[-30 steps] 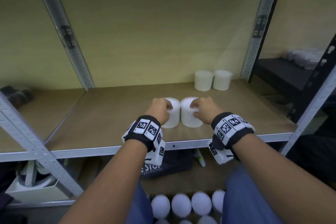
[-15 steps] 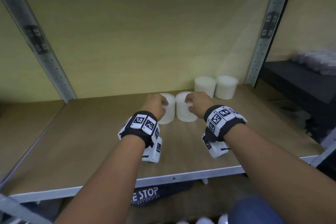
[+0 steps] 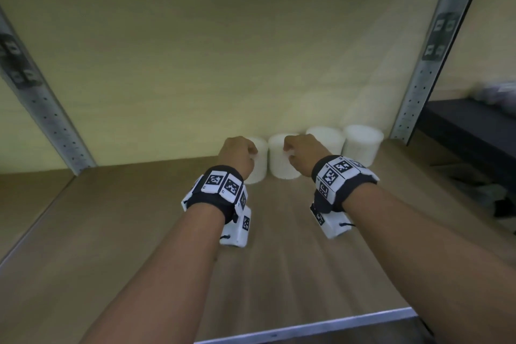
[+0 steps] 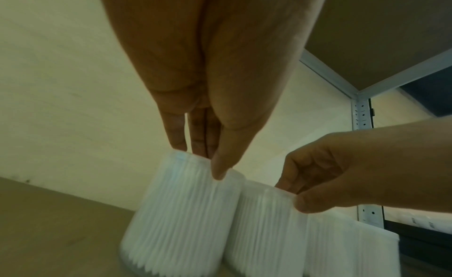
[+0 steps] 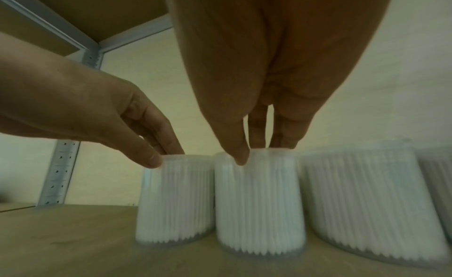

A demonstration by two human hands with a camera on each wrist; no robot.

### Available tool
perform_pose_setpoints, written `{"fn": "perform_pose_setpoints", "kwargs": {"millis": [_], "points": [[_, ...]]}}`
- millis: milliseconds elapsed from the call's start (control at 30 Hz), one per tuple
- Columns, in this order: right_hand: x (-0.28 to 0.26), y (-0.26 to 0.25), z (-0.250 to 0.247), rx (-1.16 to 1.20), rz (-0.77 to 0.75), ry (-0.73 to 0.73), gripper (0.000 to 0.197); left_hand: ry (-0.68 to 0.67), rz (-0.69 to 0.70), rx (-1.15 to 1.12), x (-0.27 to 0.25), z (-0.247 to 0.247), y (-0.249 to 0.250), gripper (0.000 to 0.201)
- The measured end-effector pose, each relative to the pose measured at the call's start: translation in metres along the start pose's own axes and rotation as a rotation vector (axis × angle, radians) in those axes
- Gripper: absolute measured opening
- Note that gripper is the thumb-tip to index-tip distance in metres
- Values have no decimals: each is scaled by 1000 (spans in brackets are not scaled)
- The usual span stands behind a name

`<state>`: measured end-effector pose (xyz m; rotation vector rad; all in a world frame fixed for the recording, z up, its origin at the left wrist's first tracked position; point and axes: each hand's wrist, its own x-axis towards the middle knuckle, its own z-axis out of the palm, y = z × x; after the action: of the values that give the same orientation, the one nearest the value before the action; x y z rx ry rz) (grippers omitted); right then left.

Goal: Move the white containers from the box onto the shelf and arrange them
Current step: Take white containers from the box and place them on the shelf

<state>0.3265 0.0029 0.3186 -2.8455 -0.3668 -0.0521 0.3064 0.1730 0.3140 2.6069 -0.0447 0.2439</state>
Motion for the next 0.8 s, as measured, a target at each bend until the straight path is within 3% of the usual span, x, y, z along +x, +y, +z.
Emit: {"fn": "perform_pose_setpoints", "kwargs": {"millis": [500,667,800], "points": [[8,7,-4,8,-12,-26,36,-34,47,40,14,4,-1,35],[-20,14,-11,115,-45,-18,46,-27,112,43,-8,2,2,36],[-63,20,-22,143,-44,21,42,-47,114,29,-43,6,13,37]]}}
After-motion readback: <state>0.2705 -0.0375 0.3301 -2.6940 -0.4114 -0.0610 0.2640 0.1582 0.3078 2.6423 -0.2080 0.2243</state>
